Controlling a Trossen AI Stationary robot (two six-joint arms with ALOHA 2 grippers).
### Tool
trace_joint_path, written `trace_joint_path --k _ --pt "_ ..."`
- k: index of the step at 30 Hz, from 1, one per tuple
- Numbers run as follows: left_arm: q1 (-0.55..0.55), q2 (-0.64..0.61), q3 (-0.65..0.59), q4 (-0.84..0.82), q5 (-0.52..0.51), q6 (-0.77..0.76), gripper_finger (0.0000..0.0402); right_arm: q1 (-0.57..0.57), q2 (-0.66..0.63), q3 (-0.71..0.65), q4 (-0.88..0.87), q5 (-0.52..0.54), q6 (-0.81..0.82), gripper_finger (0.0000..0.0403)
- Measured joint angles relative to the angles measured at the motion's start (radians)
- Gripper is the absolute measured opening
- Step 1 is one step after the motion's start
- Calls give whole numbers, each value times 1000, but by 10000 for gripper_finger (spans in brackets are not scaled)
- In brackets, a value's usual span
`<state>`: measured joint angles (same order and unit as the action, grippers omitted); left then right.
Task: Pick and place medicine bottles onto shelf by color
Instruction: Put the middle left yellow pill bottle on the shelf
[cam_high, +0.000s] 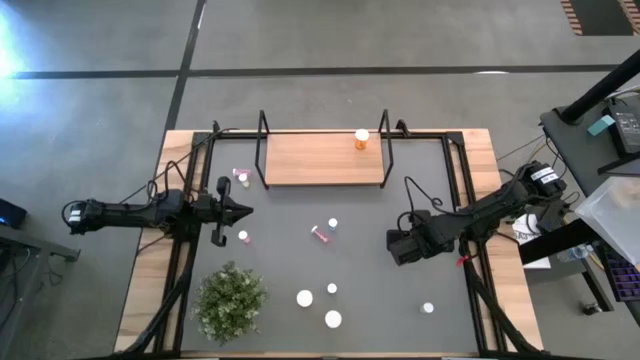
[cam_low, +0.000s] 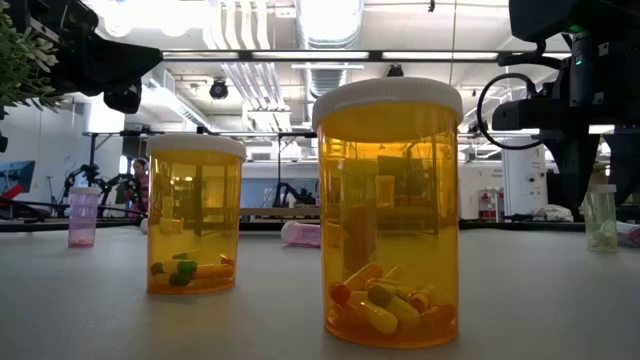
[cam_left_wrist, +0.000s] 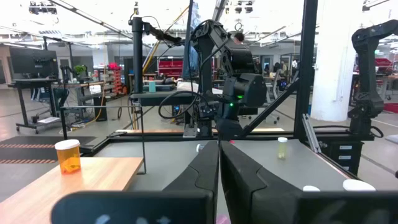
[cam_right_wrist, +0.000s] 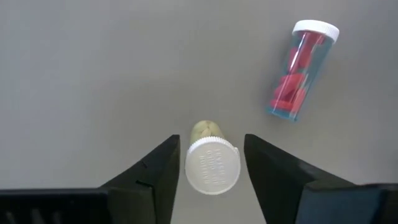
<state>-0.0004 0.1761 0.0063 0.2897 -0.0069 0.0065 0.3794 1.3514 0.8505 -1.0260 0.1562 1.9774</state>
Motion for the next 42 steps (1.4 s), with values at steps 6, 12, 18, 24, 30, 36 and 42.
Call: trace_joint_path --k 6,12,18,24,30,36,42 --pt "0 0 0 0 0 0 0 0 0 0 8 0 2 133" --pt "0 0 0 0 0 0 0 0 0 12 20 0 1 117" --pt "0 0 0 0 0 0 0 -2 0 103 24 84 -65 119" --pt "0 0 0 0 0 0 0 -74 24 262 45 244 -304 119" --pt "0 0 0 0 0 0 0 -226 112 430 89 283 -689 120" --pt "0 0 0 0 0 0 0 -384 242 590 104 257 -939 121" --pt "0 0 0 0 0 0 0 -524 386 745 91 58 -1075 121"
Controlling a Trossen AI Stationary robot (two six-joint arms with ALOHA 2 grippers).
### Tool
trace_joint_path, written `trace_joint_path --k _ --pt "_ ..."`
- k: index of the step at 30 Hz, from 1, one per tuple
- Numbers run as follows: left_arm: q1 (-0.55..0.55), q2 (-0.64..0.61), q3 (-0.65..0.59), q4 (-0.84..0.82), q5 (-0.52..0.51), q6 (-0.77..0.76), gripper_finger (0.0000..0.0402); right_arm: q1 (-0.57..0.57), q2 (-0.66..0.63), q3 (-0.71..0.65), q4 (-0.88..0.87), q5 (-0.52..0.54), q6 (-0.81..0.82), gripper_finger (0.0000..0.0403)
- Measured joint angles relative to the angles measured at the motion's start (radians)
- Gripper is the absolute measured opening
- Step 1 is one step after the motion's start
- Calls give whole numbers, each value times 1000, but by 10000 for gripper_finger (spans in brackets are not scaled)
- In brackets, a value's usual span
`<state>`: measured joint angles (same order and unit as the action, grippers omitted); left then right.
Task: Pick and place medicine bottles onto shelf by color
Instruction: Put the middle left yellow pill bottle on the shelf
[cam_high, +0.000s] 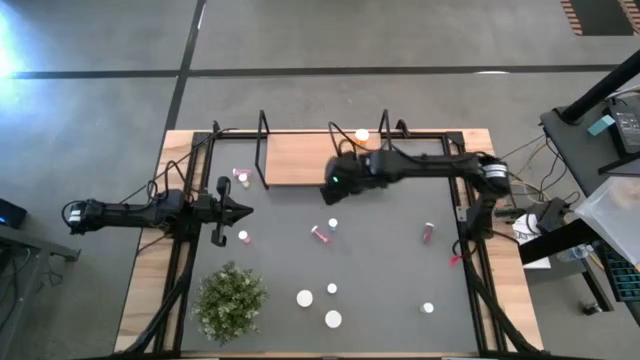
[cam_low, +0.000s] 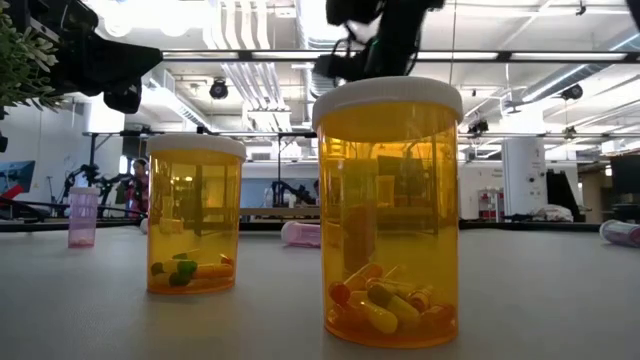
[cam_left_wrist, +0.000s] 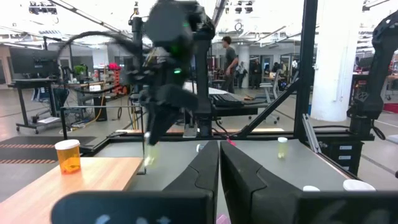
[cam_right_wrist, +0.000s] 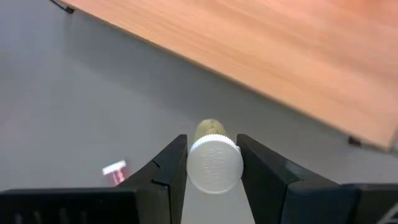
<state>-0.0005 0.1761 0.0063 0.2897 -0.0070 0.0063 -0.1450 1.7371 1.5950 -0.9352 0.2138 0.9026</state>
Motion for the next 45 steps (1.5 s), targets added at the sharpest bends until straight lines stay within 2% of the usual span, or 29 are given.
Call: trace_joint_path --k 8,15,21,30,42,45 --pt "0 0 0 0 0 0 0 -109 166 232 -188 -10 -173 121" --pt "0 0 0 0 0 0 0 -193 290 403 -227 -14 -397 121" --pt "0 0 0 0 0 0 0 -258 385 498 -290 -33 -619 121" --pt "0 0 0 0 0 0 0 -333 434 544 -275 -57 -789 121" --pt "0 0 0 0 0 0 0 -418 432 534 -181 -66 -862 121" --pt "0 0 0 0 0 0 0 -424 432 533 -158 -100 -865 121"
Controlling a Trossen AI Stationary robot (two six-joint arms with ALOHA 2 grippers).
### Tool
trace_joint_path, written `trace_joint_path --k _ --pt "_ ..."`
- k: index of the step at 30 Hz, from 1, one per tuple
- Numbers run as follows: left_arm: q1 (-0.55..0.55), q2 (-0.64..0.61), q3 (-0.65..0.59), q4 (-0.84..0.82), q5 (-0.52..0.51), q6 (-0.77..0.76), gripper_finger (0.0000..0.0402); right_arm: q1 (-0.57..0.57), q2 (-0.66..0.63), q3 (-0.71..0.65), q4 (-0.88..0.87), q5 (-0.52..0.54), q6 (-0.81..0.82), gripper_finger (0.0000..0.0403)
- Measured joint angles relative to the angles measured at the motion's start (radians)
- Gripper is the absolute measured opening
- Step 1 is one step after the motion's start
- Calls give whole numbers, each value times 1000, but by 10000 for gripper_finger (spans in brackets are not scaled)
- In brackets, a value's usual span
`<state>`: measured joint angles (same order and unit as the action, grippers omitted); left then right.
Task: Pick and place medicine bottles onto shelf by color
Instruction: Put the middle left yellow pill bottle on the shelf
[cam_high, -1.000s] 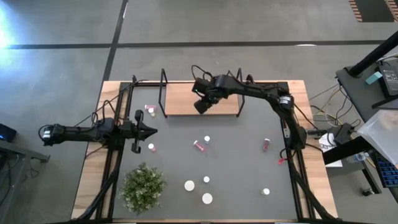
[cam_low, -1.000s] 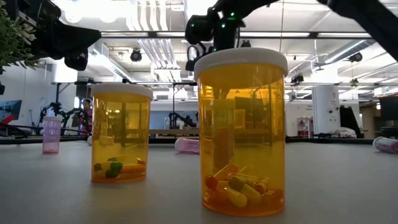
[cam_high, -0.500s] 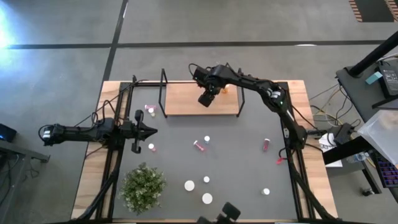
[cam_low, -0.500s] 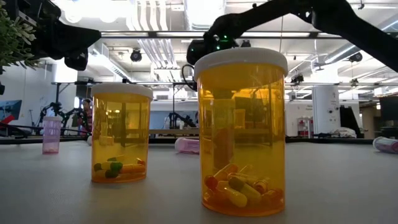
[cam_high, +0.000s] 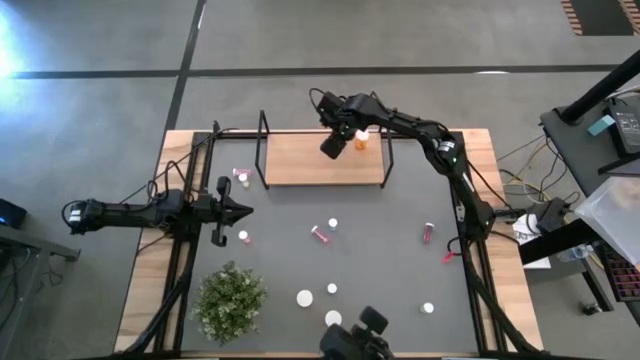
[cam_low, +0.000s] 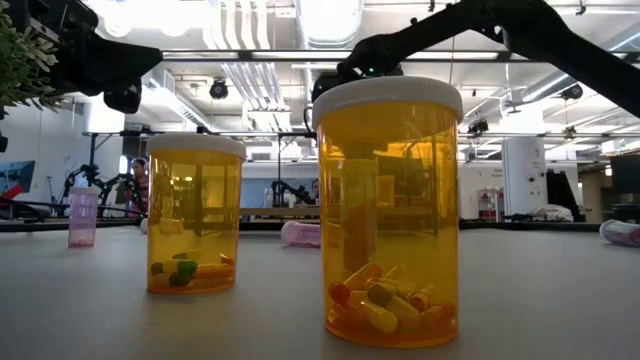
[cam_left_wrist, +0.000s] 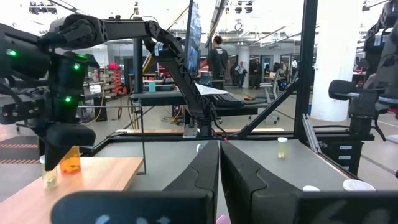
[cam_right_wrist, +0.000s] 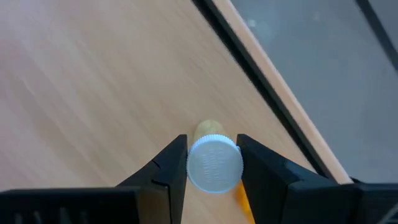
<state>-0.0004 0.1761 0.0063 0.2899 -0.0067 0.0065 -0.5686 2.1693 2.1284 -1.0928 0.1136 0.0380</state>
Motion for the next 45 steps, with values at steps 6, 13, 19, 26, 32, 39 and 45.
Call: trace_joint_path --k 6,13,19,26,32,39,45 --pt "0 0 0 0 0 0 0 -2 0 -1 34 -43 -9 121" --pt "0 0 0 0 0 0 0 -2 0 -2 21 -43 -16 121" --pt "0 0 0 0 0 0 0 -2 0 -2 21 -43 -29 121" --pt "0 0 0 0 0 0 0 -2 0 -2 30 -36 -38 121" --pt "0 0 0 0 0 0 0 -2 0 -2 29 -36 -40 121" --pt "0 0 0 0 0 0 0 -2 0 -2 28 -36 -80 121" --pt "0 0 0 0 0 0 0 -2 0 -2 28 -36 -84 121"
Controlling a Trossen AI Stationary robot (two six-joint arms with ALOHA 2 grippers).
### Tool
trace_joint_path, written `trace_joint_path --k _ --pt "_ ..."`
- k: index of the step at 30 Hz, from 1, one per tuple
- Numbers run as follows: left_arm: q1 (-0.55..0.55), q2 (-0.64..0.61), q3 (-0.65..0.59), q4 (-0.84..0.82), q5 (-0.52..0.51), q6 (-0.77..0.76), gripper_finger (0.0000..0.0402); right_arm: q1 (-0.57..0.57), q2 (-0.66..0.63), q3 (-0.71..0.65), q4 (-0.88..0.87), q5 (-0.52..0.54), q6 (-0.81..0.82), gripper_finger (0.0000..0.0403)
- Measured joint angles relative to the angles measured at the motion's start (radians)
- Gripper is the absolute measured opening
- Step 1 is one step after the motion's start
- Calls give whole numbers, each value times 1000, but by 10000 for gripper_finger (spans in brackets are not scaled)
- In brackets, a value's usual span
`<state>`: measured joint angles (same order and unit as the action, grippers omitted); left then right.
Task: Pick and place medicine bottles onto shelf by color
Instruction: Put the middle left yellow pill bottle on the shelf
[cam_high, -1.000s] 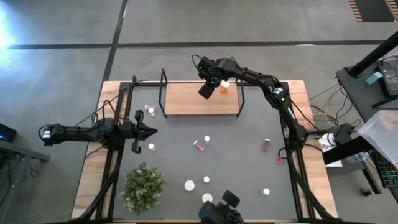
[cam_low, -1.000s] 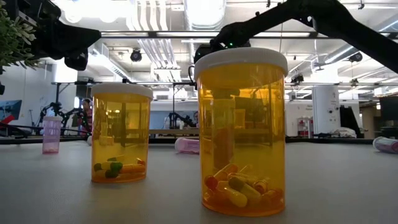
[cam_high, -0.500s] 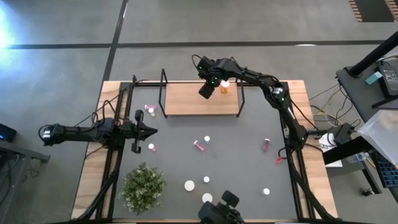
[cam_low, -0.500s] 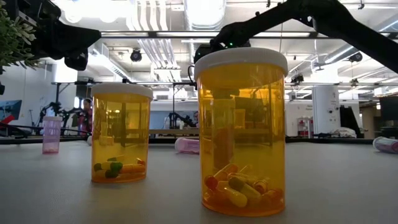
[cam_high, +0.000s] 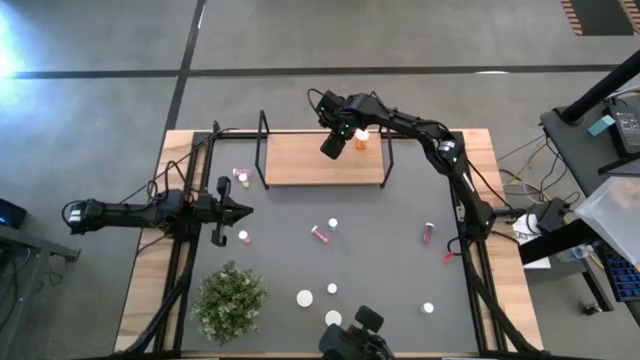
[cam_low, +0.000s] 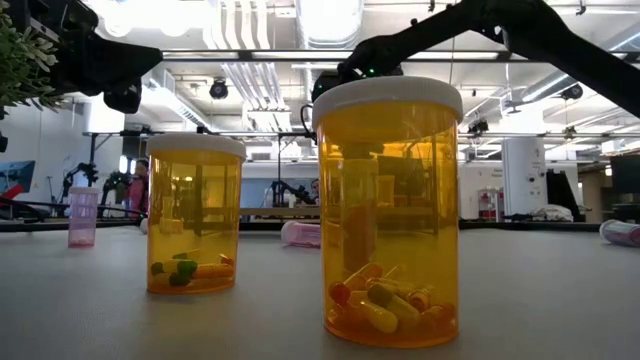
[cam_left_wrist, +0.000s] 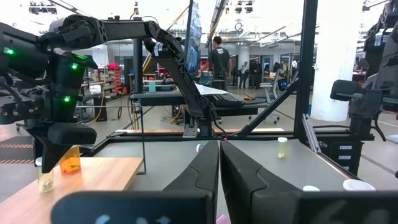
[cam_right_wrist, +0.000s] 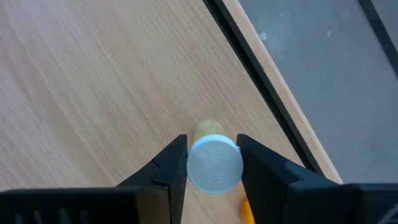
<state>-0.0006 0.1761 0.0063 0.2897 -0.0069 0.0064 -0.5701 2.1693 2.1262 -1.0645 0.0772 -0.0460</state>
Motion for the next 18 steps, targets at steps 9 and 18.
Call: trace_joint_path --k 9,18 --pt "0 0 0 0 0 0 0 0 0 0 0 0 10 121" --pt "0 0 0 0 0 0 0 0 0 0 0 0 12 136"
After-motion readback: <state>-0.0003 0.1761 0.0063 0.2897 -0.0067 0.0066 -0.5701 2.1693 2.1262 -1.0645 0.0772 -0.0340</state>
